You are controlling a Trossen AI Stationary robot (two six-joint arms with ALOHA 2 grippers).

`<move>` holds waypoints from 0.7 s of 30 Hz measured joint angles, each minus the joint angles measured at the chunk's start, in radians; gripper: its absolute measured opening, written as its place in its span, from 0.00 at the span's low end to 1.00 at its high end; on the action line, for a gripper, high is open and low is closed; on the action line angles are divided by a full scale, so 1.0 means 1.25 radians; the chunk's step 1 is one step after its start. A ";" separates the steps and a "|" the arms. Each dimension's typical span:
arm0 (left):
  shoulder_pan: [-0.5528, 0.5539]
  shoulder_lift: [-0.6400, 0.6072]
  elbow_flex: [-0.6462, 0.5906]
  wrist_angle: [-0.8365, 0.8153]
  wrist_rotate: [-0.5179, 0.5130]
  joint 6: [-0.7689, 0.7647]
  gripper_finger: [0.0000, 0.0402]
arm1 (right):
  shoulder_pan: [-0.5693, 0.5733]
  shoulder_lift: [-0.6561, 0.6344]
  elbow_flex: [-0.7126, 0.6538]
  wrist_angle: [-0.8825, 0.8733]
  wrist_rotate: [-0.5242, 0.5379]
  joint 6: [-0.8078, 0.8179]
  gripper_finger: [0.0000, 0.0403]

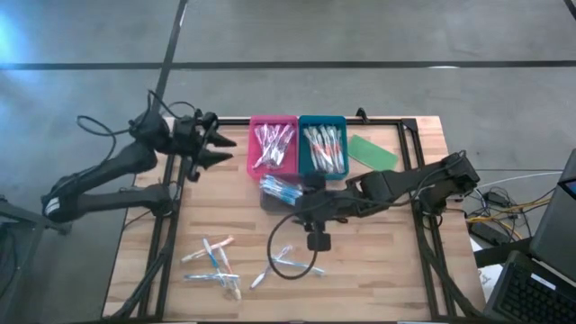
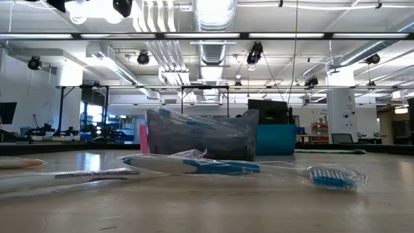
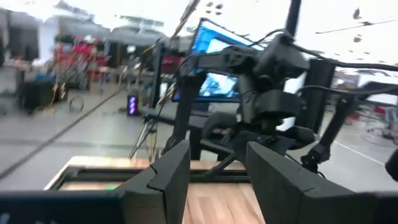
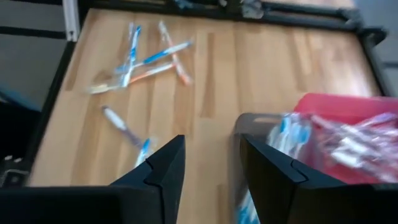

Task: Pick & Place Toothbrushes
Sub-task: Put the blue toothbrush into the transparent gray bin

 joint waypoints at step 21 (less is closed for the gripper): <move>-0.121 0.009 -0.252 0.383 -0.005 0.040 0.41 | 0.141 0.001 -0.304 0.210 -0.030 0.173 0.29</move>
